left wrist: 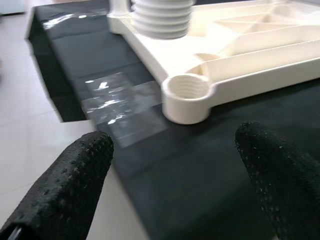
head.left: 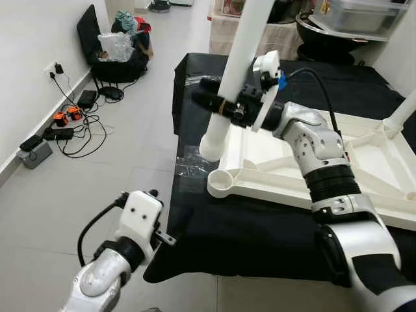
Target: Building children table
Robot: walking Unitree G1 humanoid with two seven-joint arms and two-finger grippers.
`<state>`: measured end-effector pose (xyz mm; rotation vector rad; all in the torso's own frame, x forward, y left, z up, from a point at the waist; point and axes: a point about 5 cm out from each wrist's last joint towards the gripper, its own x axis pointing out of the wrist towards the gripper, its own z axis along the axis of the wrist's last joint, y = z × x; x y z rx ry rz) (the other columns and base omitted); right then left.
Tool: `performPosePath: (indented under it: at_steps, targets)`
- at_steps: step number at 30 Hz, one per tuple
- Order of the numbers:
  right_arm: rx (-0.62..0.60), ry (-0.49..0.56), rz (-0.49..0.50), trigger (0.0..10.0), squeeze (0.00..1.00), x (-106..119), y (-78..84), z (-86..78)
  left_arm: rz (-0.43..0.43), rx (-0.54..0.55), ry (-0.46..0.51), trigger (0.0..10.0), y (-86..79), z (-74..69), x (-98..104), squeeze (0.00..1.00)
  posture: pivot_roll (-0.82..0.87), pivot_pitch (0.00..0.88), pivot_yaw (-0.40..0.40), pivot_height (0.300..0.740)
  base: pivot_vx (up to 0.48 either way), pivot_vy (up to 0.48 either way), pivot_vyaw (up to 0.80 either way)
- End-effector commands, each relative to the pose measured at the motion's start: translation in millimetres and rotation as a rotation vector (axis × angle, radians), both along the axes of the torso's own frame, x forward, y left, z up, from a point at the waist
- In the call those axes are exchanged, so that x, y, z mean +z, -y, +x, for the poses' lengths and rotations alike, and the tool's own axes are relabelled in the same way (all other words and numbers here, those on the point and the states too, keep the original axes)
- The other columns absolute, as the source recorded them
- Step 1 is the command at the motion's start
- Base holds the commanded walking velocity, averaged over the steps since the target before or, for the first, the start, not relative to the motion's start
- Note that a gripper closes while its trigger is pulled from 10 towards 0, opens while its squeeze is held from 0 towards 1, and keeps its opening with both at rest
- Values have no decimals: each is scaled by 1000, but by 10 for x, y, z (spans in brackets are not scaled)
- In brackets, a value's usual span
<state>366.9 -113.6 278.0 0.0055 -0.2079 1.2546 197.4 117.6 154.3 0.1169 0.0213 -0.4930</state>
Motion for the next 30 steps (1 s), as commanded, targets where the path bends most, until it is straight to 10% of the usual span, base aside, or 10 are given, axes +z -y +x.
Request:
performPosePath:
  at_steps: [1,30]
  targets:
    - [22,-22,7,10000,0,-55,39,-7,5,-24,-10,10000,20,-27,-7,0,91,103,-90,740,0,0,0]
    - [157,2,4,10000,0,-127,148,21,-15,-81,-15,10000,114,-254,163,0,151,217,-60,740,0,0,0]
